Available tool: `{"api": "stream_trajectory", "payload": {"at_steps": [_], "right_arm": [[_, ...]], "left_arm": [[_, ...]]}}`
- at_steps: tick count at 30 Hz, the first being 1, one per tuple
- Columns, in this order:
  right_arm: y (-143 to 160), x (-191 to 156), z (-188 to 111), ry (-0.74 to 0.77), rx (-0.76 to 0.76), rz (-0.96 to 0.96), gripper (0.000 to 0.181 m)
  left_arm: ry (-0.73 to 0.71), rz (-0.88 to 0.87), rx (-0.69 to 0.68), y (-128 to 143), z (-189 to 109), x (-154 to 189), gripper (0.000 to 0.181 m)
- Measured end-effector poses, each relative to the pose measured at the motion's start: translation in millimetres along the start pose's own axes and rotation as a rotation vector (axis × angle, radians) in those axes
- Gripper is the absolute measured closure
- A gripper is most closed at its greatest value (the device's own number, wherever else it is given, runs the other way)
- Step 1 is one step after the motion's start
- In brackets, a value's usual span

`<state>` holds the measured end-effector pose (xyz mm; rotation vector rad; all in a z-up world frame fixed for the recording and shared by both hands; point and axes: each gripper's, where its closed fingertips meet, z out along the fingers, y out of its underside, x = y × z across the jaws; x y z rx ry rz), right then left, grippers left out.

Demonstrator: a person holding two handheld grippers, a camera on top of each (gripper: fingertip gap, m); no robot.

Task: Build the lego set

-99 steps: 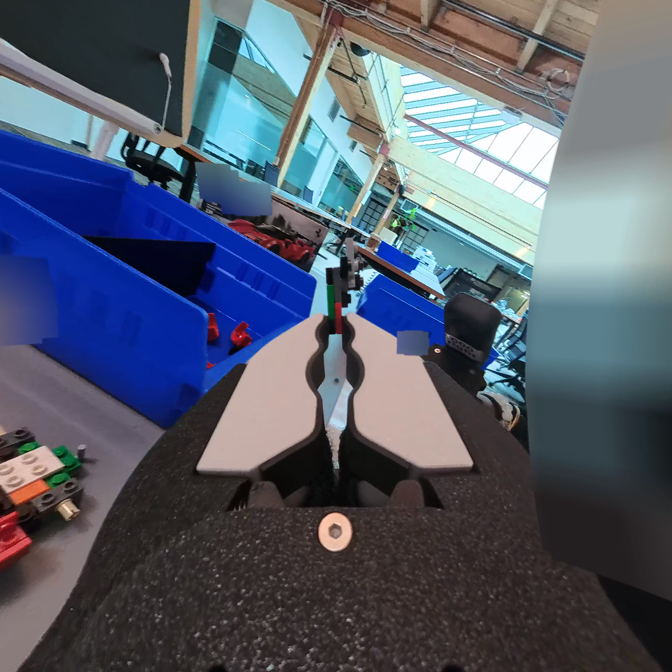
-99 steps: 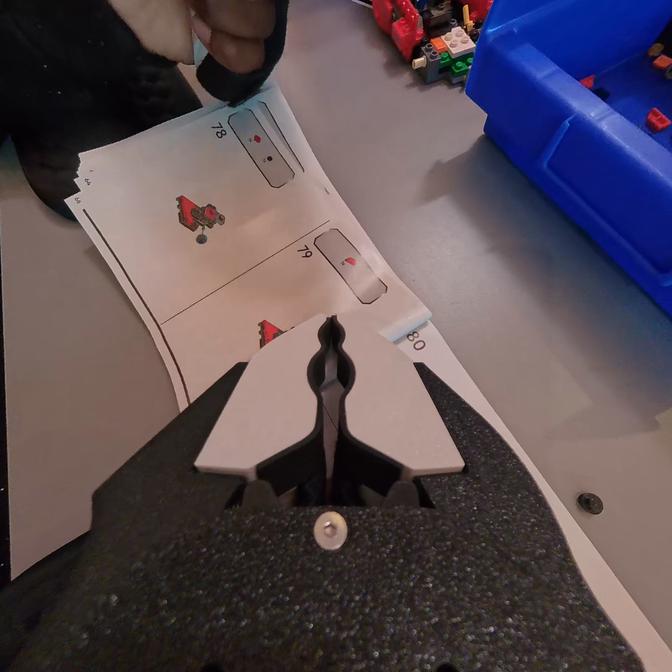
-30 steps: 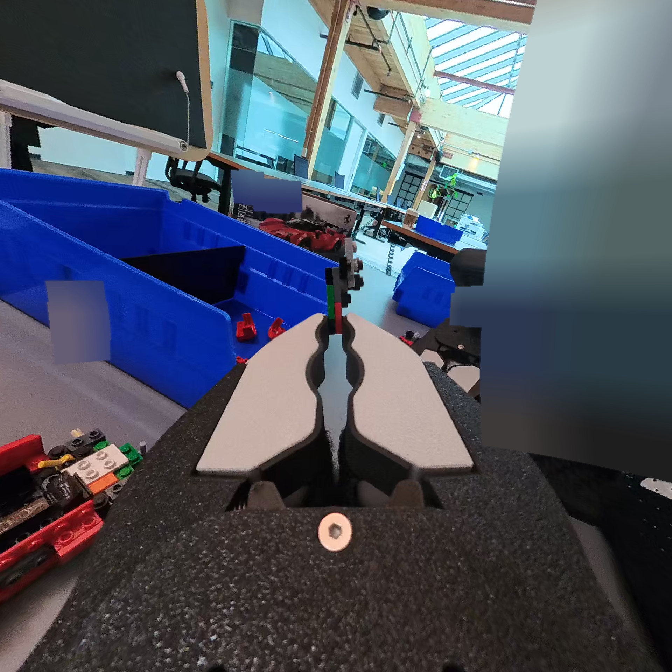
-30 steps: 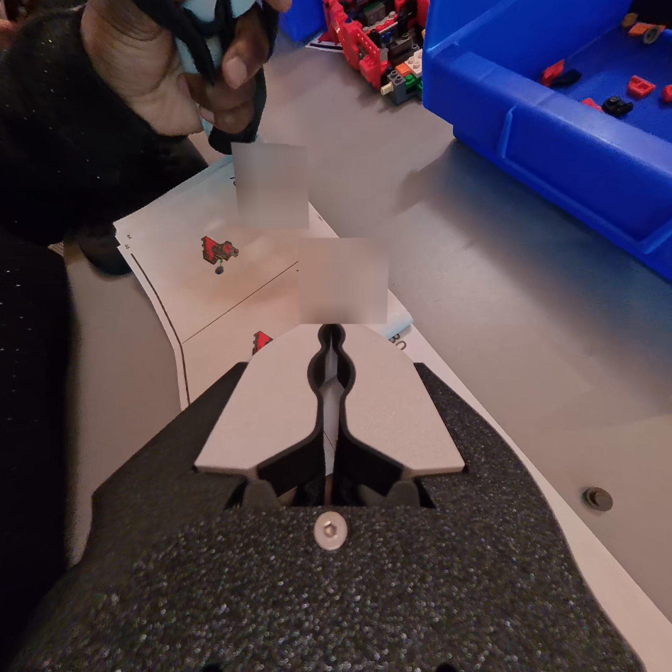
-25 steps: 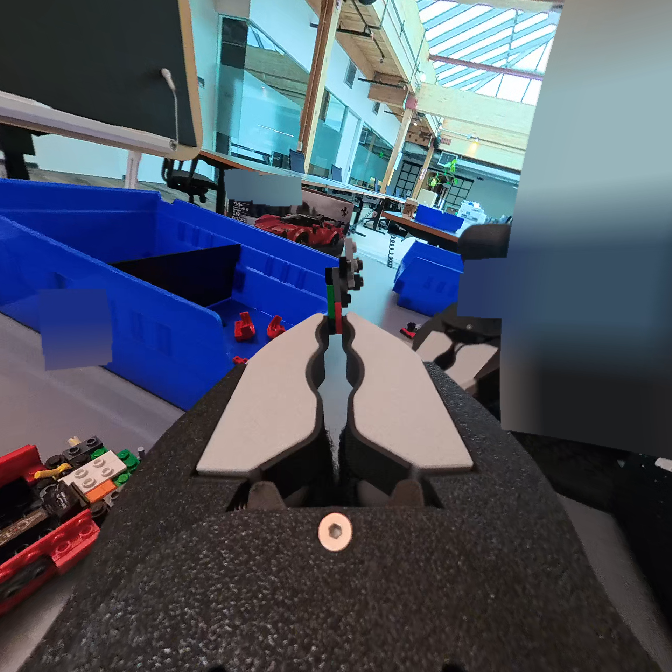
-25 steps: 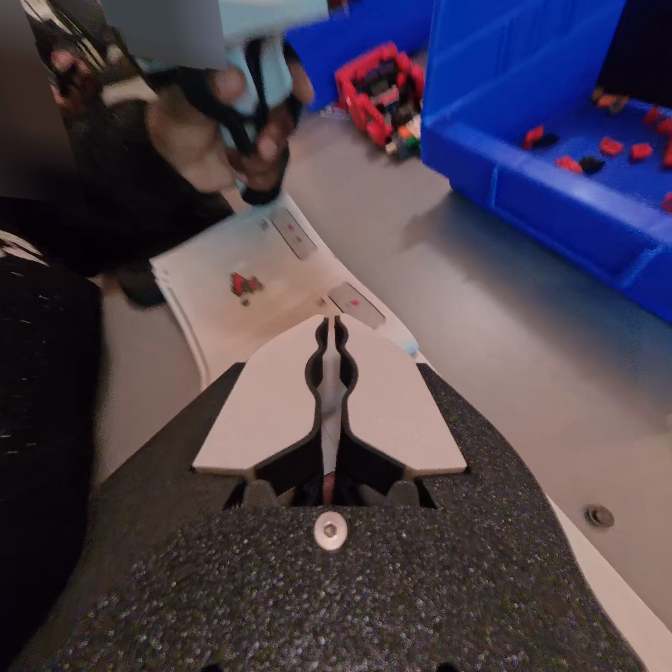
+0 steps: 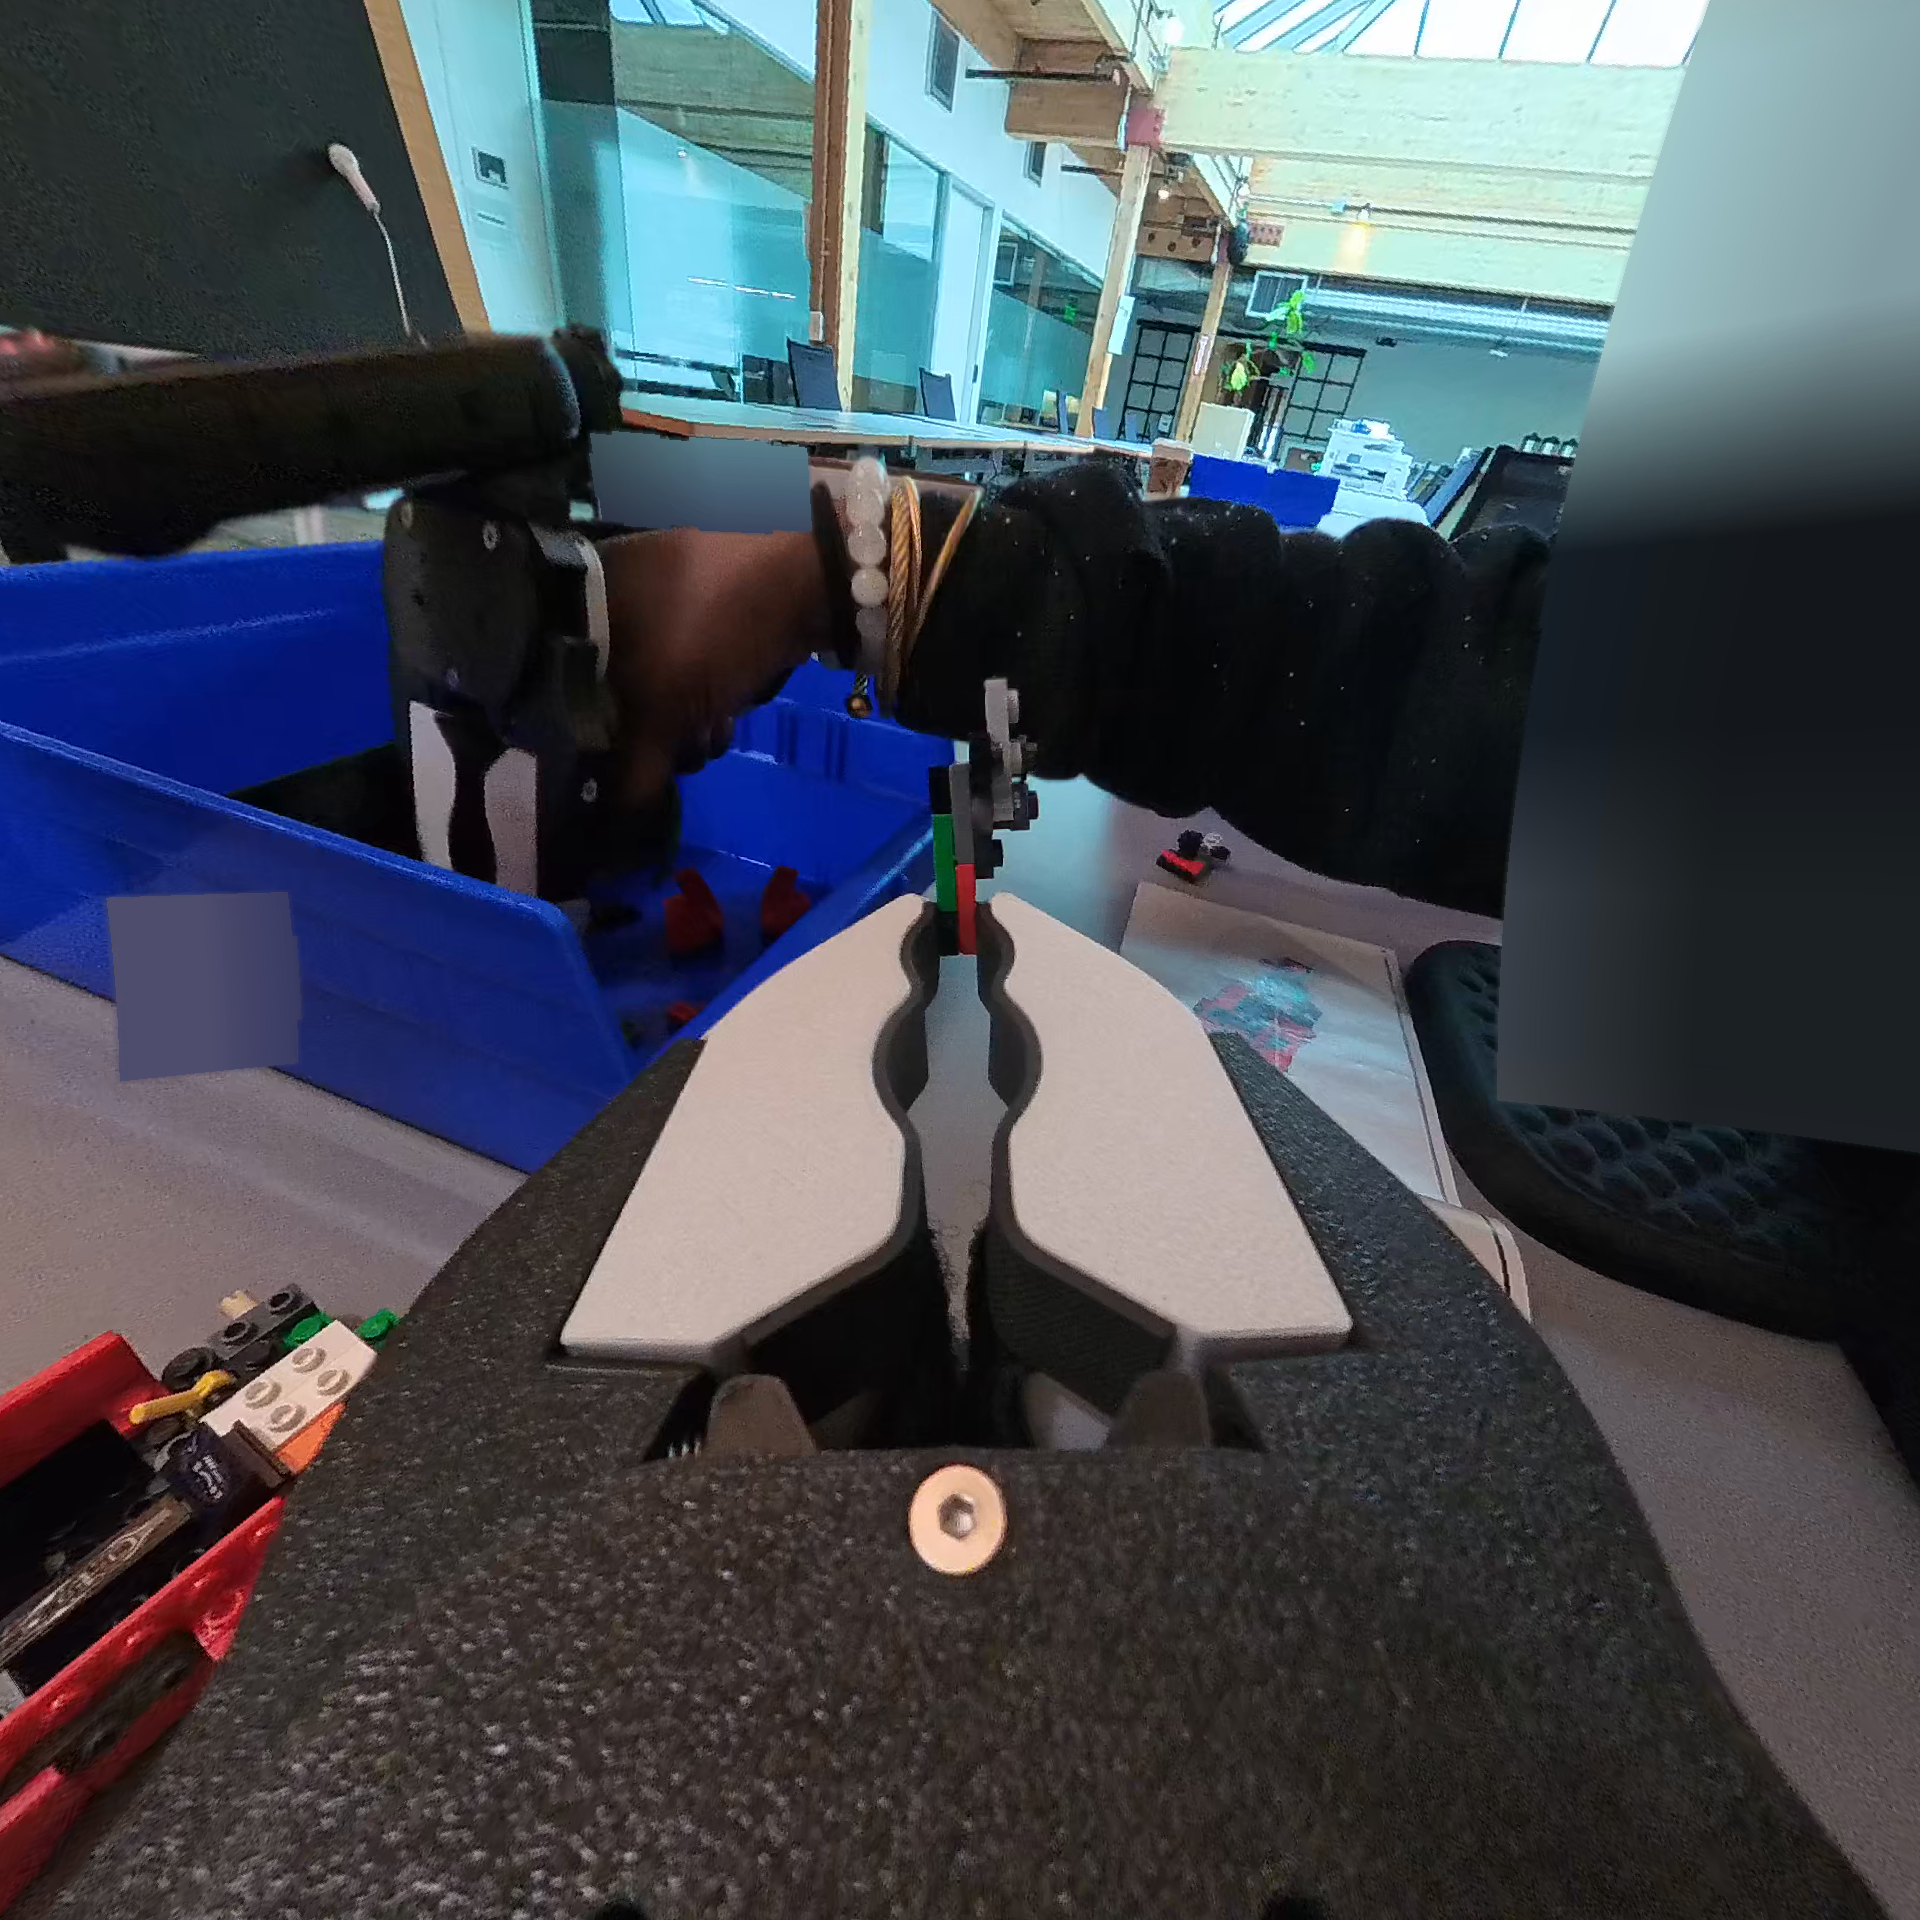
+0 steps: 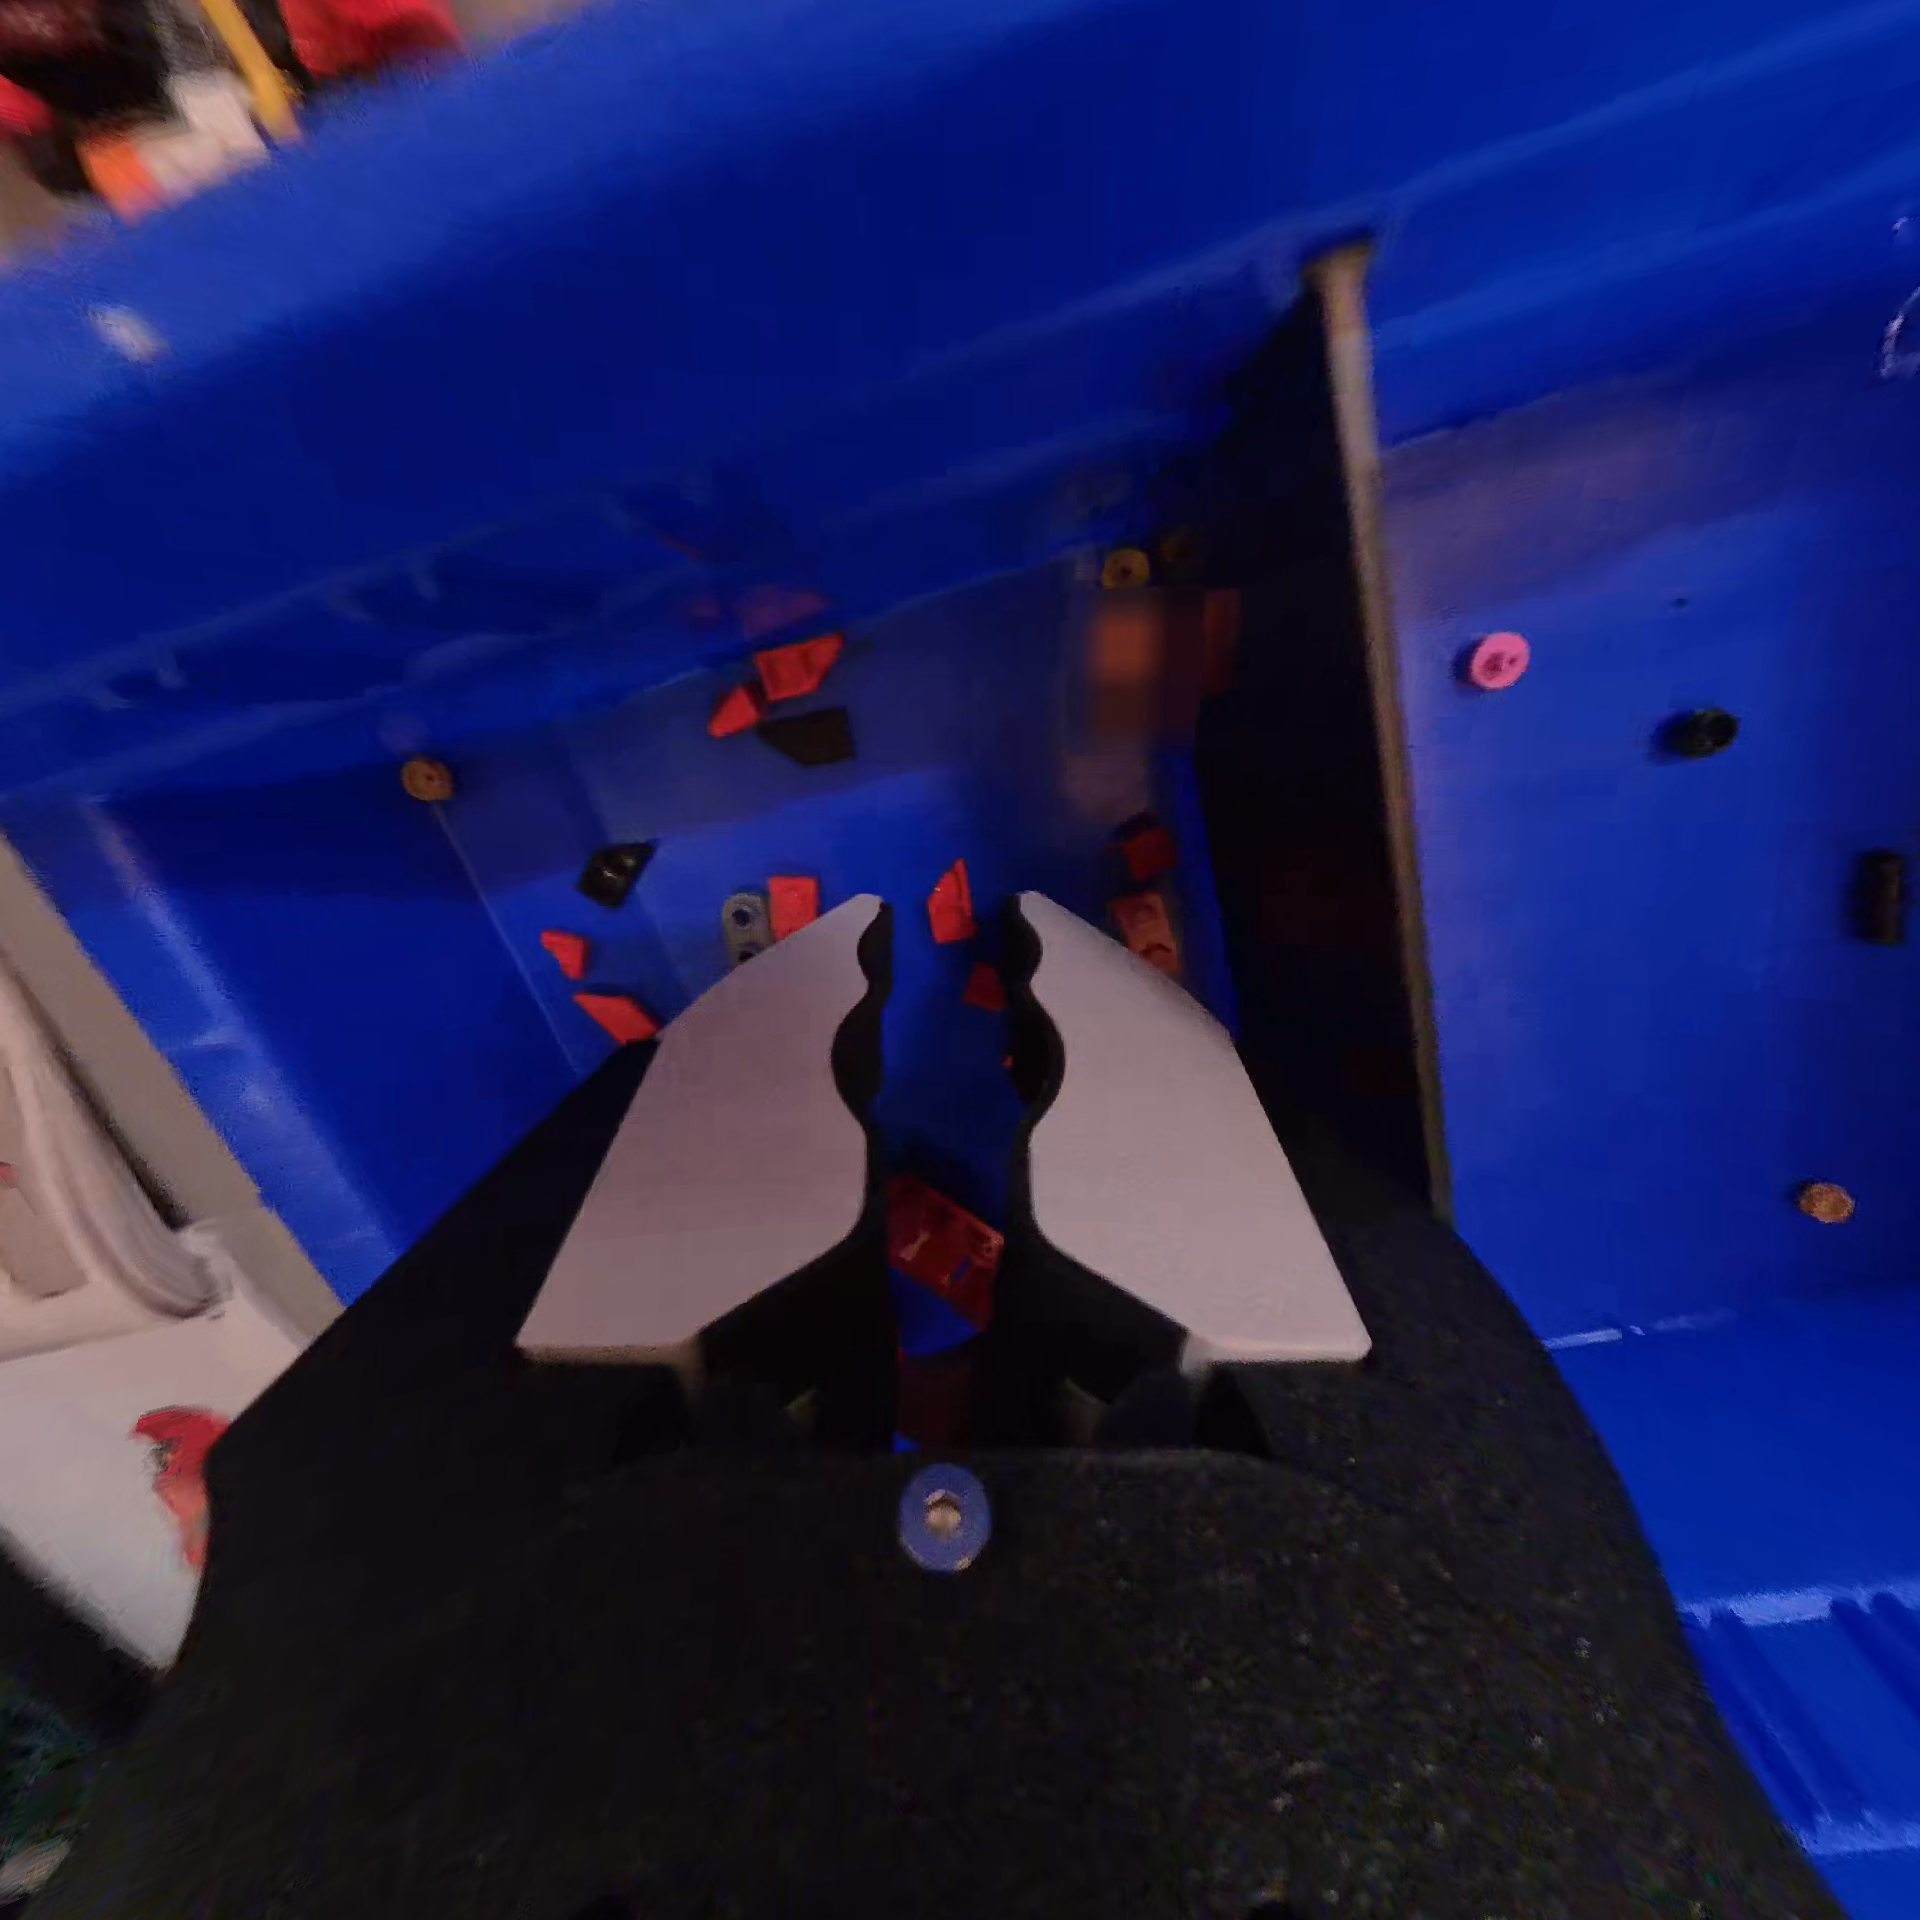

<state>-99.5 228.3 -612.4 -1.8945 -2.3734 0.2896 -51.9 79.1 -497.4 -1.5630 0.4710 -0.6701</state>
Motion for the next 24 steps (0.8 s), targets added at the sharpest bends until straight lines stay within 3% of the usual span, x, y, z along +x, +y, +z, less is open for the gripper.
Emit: {"api": "stream_trajectory", "payload": {"at_steps": [1,6,10,12,14,16,20,24], "right_arm": [[-3,6,0,0.06,0.023,-0.018,0.169],[-4,0,-8,0.079,0.083,-0.066,0.172],[-19,-40,-80,0.047,0.434,0.022,0.173],[-5,-76,-114,0.001,0.56,0.048,0.173],[25,-120,-127,-0.094,0.6,0.075,0.173],[61,-161,-119,-0.196,0.582,0.124,0.173],[127,-225,-68,-0.351,0.446,0.251,0.173],[152,-250,-31,-0.437,0.38,0.314,0.173]], "left_arm": [[0.0,0.002,-0.003,1,0,0,0.176],[-0.008,0.011,-0.013,3,1,-1,0.176],[-0.01,-0.022,0.002,1,-1,-4,0.175],[-0.01,-0.037,0.01,-1,-2,-4,0.175],[-0.006,-0.047,0.016,-2,-2,-4,0.175],[-0.003,-0.044,0.017,-2,-2,-2,0.175],[0.001,-0.016,0.009,-1,-1,2,0.175],[0.003,0.015,-0.012,4,2,4,0.175]]}}
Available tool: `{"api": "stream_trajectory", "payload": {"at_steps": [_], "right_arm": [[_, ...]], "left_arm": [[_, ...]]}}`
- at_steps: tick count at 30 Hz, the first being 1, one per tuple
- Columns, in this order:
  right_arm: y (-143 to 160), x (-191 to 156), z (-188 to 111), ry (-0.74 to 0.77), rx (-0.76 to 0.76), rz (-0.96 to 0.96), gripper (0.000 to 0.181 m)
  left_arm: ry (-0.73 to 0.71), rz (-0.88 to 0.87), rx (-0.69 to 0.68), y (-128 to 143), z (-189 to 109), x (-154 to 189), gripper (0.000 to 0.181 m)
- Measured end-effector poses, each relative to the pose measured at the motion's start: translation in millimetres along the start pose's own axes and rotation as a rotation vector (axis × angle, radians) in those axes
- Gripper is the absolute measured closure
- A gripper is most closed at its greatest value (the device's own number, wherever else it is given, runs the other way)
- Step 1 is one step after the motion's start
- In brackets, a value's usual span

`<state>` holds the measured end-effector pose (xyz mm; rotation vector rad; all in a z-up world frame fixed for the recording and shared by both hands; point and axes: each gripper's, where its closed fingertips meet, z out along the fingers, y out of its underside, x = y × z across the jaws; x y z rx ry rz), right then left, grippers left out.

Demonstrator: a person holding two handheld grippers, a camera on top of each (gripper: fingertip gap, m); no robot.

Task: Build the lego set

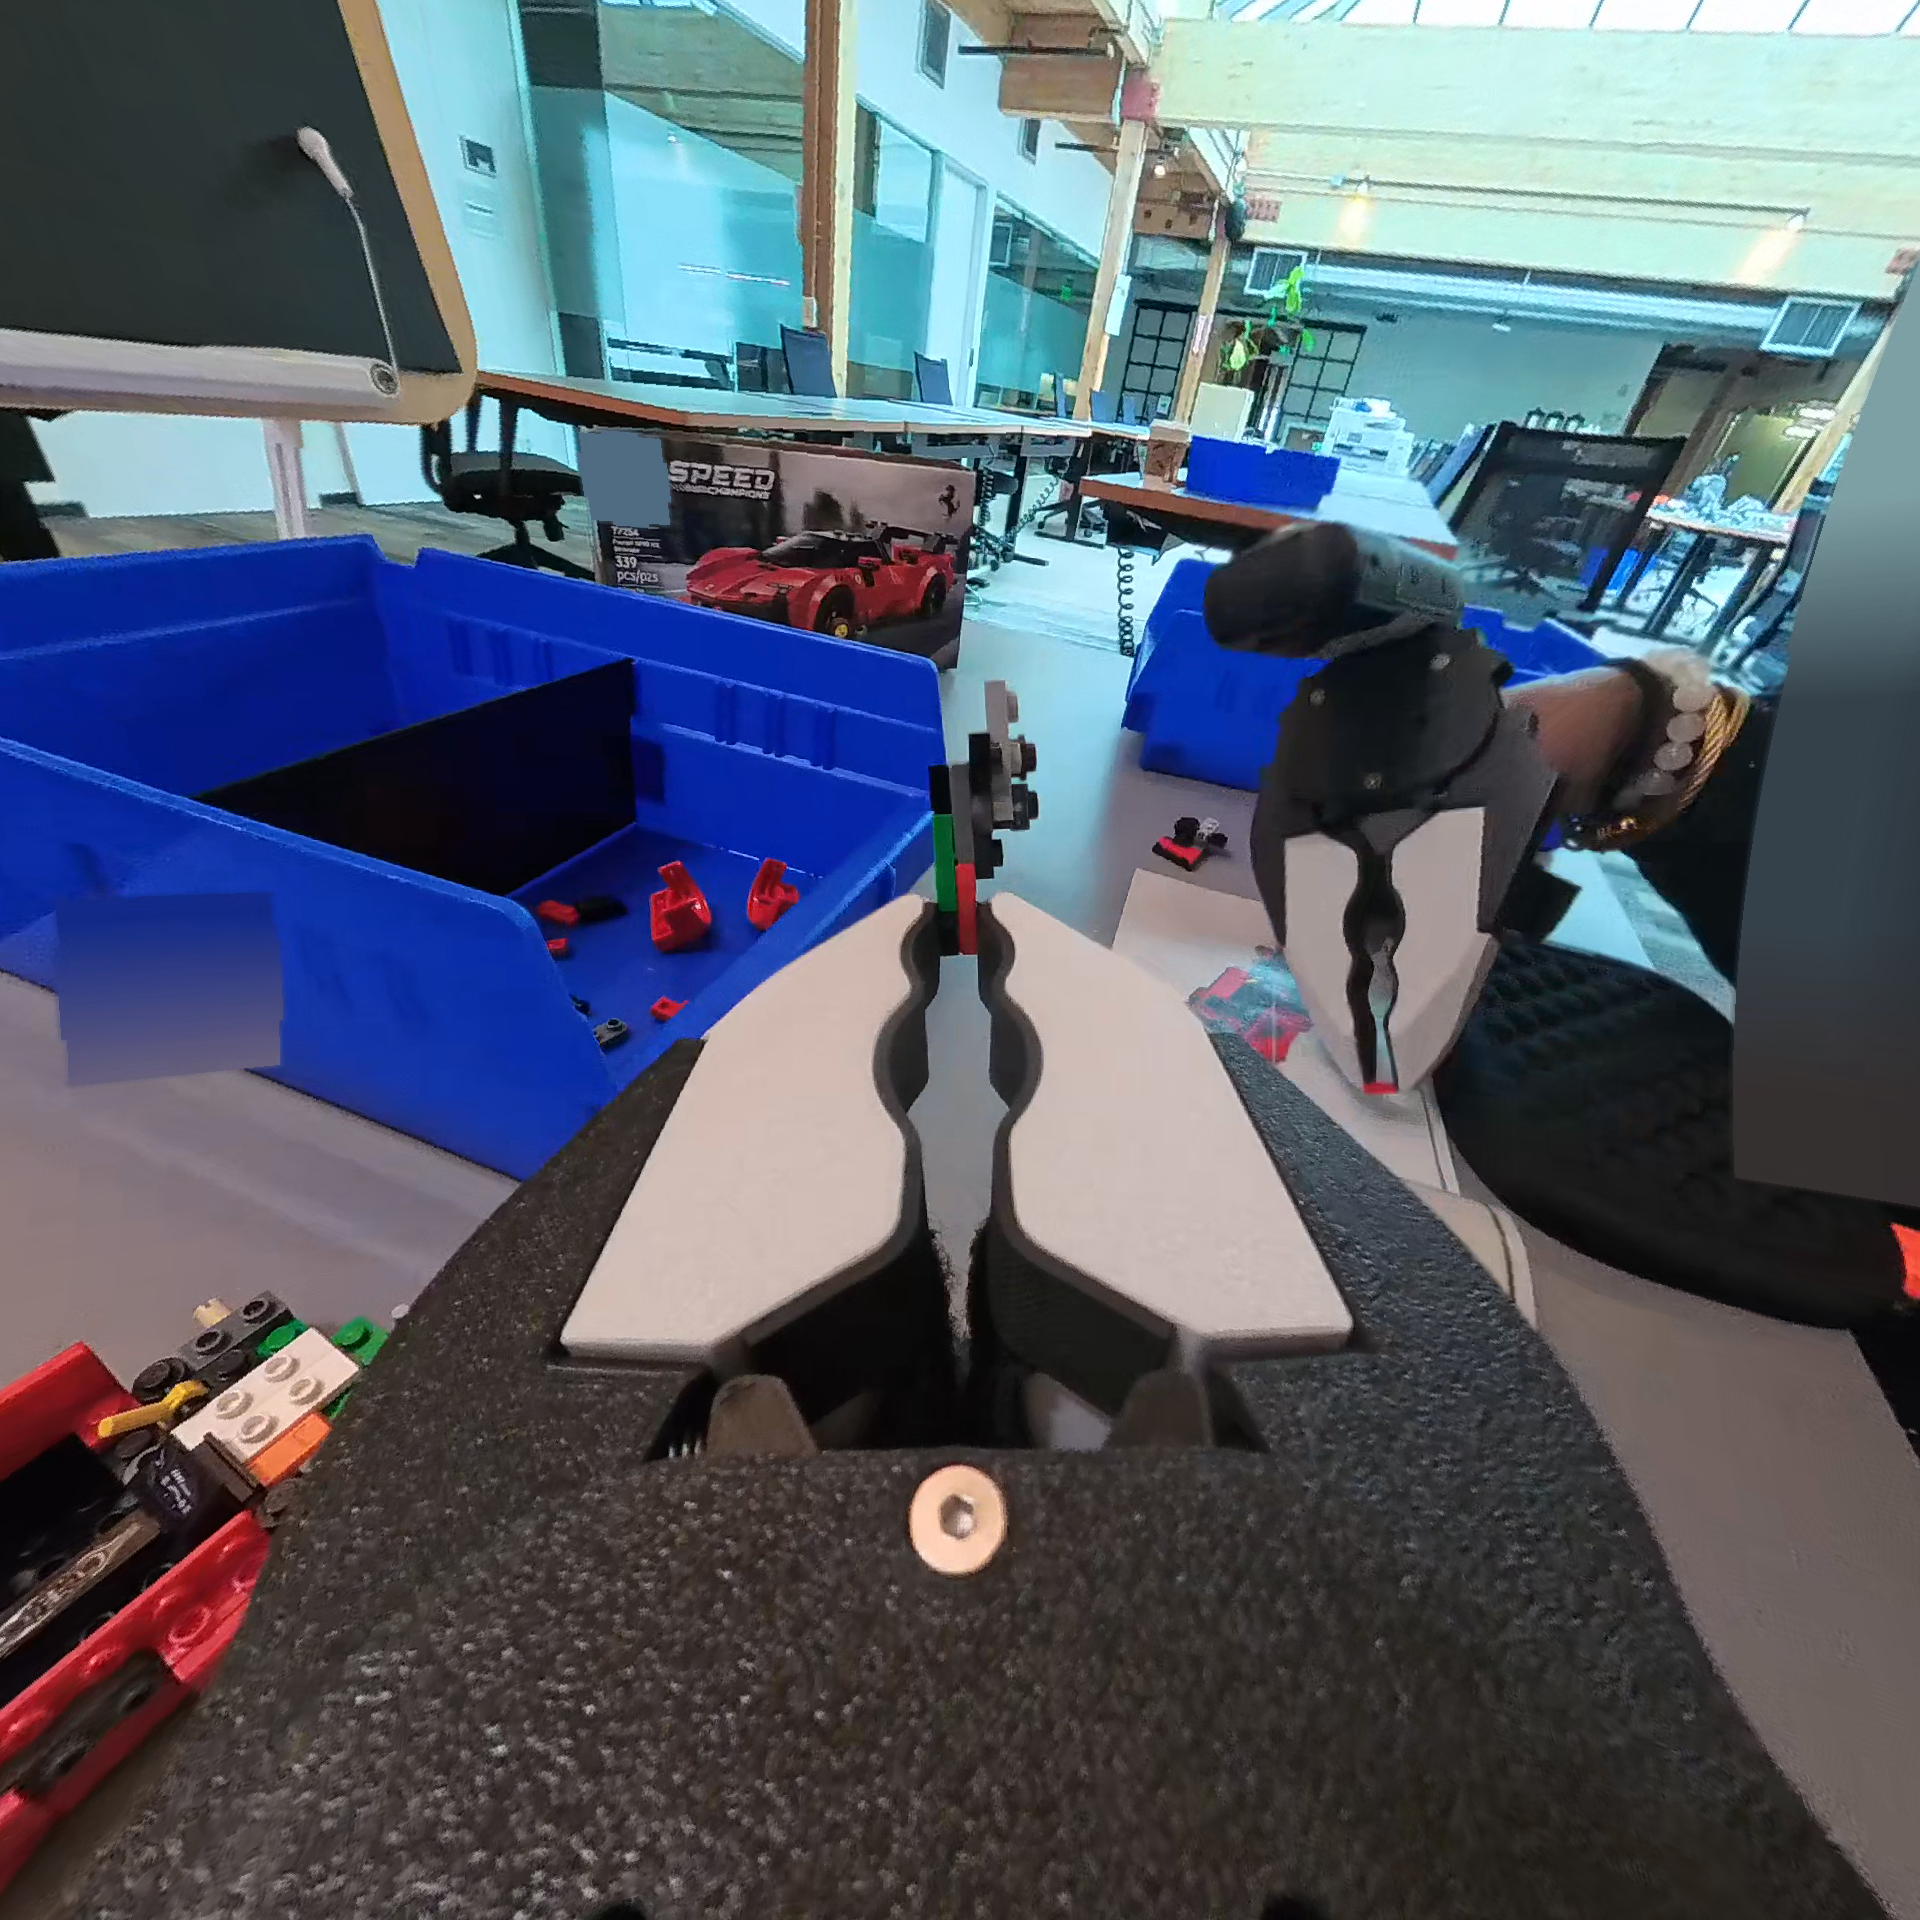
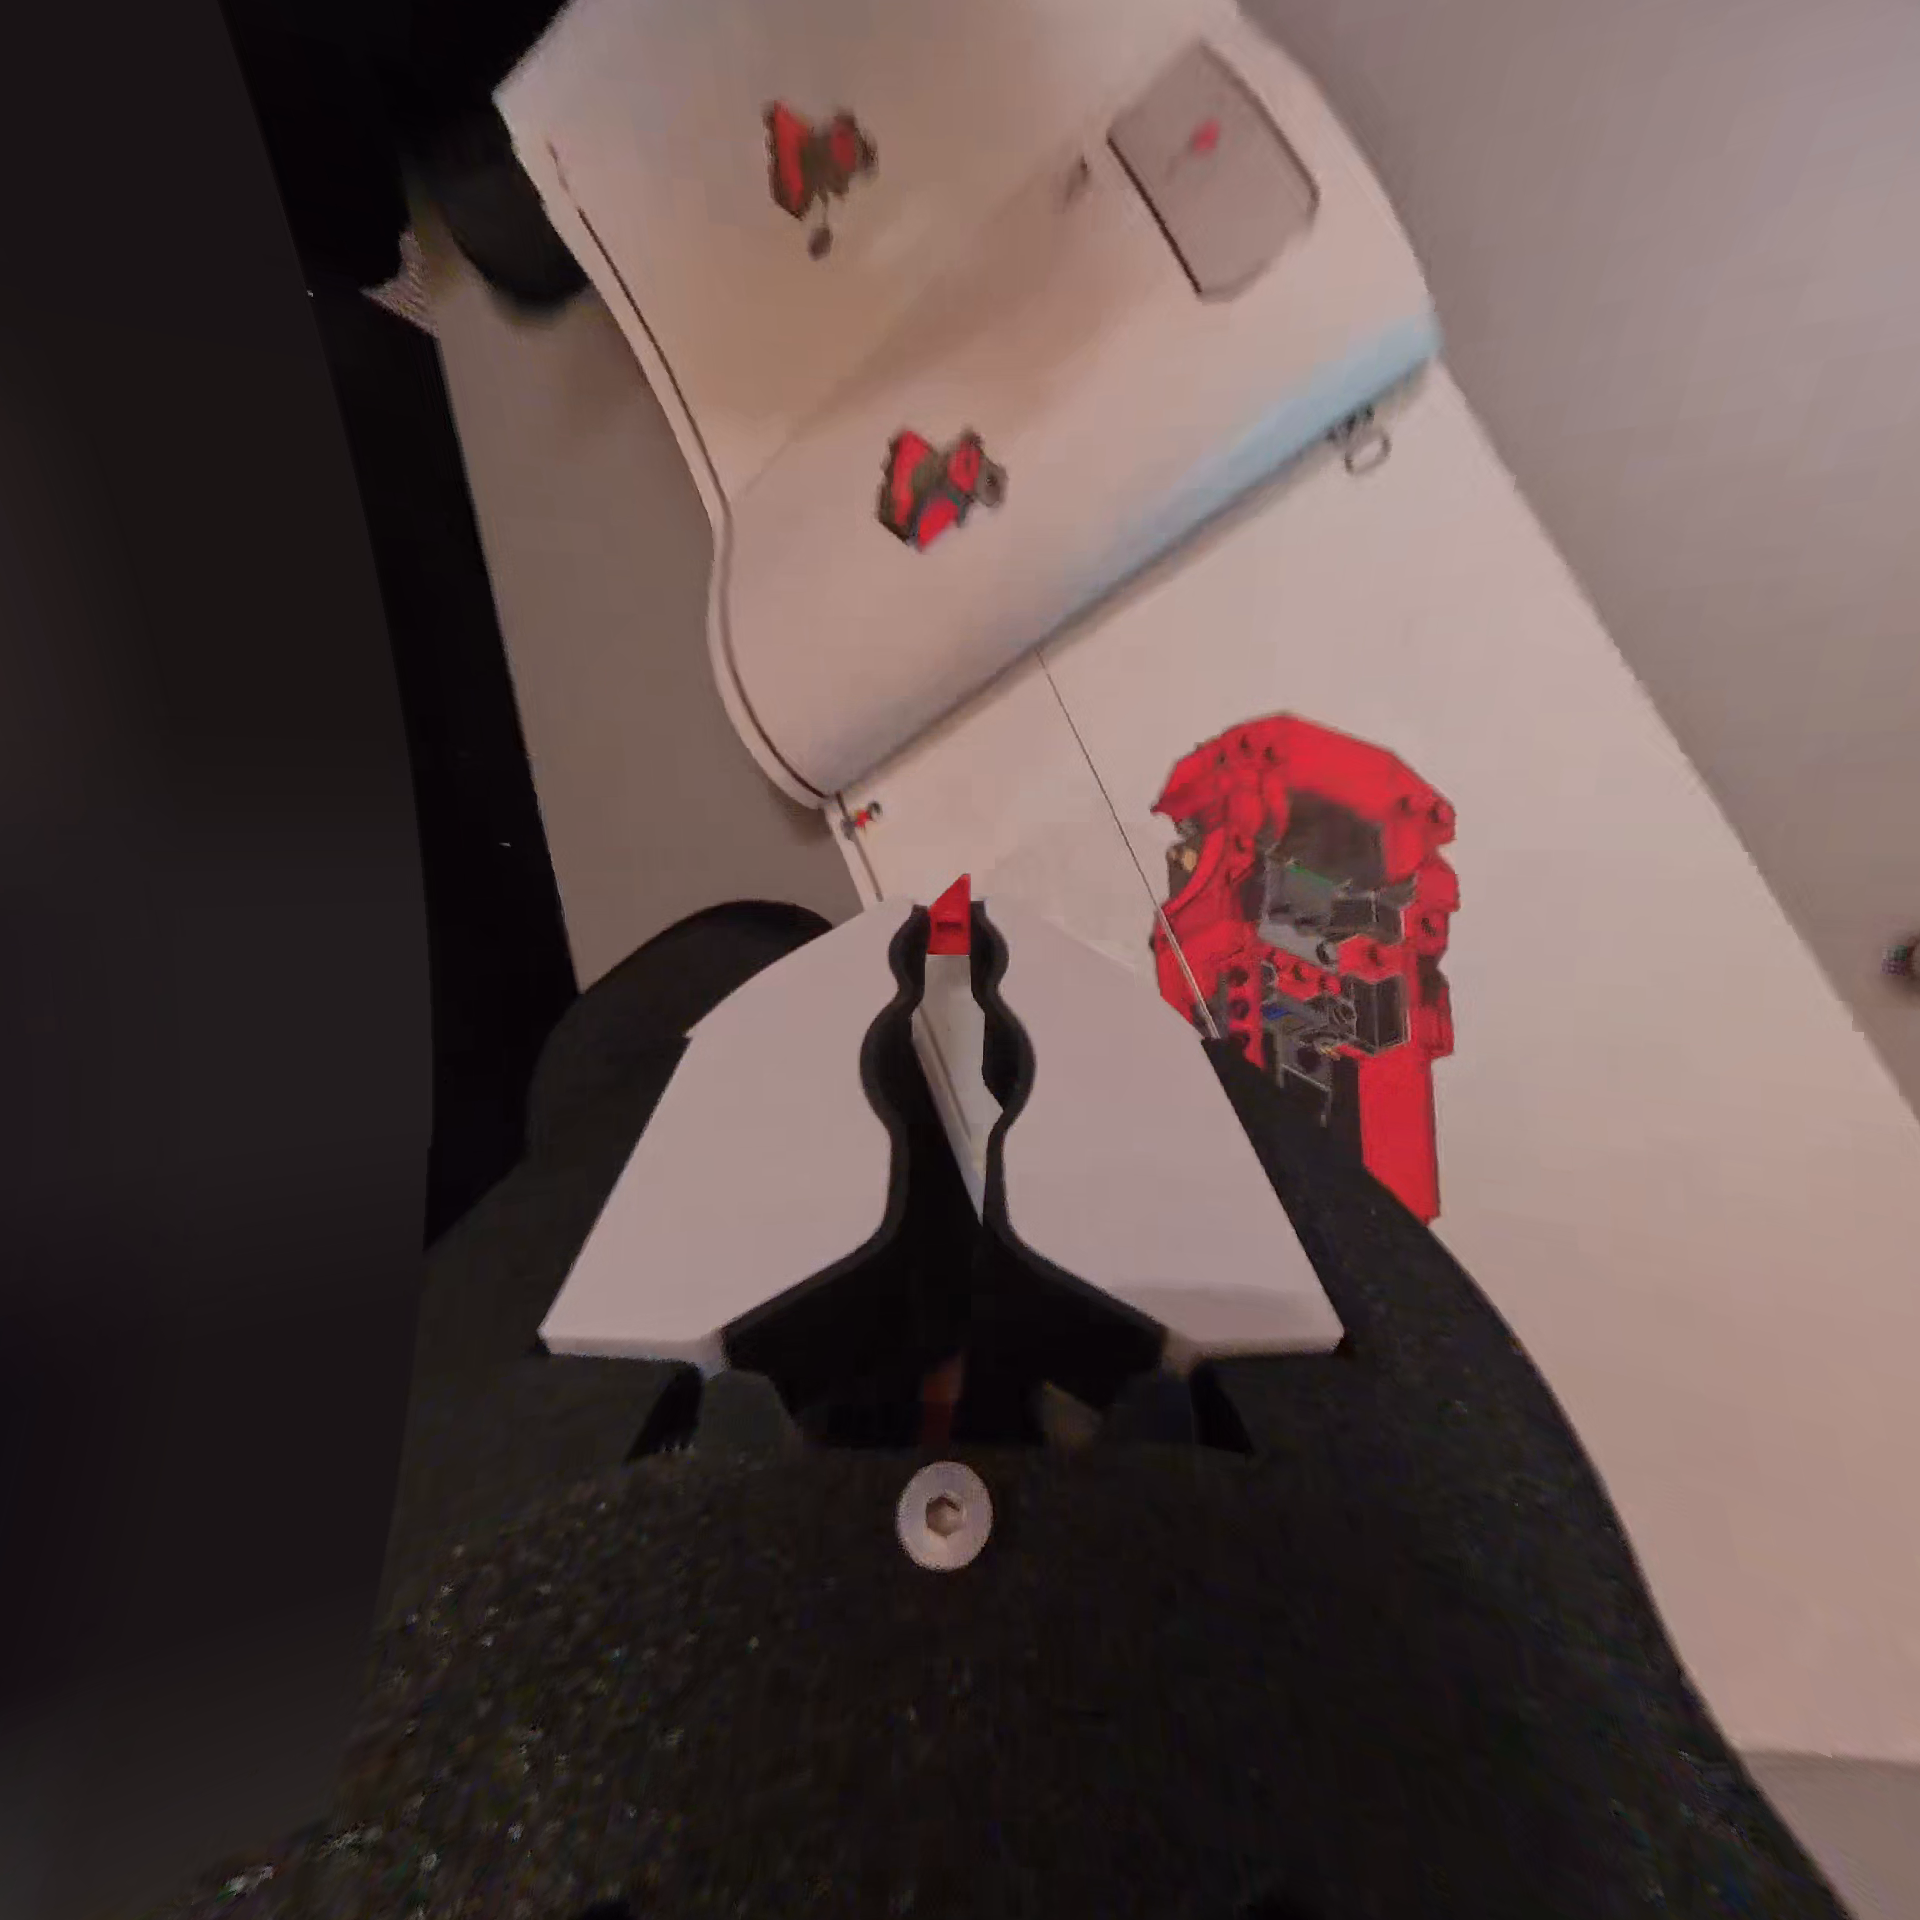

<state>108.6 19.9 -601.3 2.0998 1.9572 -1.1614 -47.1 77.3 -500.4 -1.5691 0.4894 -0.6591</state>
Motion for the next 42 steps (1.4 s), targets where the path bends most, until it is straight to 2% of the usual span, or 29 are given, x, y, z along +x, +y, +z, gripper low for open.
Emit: {"api": "stream_trajectory", "payload": {"at_steps": [5,8,12,17,21,26,28,34,39,42], "right_arm": [[-1,25,-8,0.08,0.011,0.005,0.172],[-5,35,-15,0.121,0.023,-0.012,0.165],[-5,57,-32,0.321,0.05,-0.113,0.168],[-8,54,-44,0.429,0.147,-0.265,0.173],[-1,48,-39,0.397,0.169,-0.282,0.174],[13,31,-23,0.23,0.114,-0.244,0.171],[12,32,-22,0.222,0.105,-0.236,0.163],[9,35,-28,0.297,0.092,-0.355,0.155],[12,13,-27,0.126,0.128,-0.356,0.172],[16,15,-27,0.1,0.1,-0.336,0.173]], "left_arm": [[0.02,-0.04,0.01,2,0,-1,0.175],[0.024,-0.048,0.01,2,0,-2,0.175],[0.028,-0.027,-0.018,7,2,0,0.175],[0.037,-0.002,-0.032,8,4,4,0.176],[0.037,-0.011,-0.032,9,4,3,0.175],[0.037,-0.01,-0.038,10,4,3,0.175],[0.037,-0.01,-0.04,10,5,3,0.175],[0.037,-0.015,-0.041,11,5,2,0.175],[0.038,-0.005,-0.046,11,5,3,0.175],[0.039,-0.002,-0.049,12,6,4,0.175]]}}
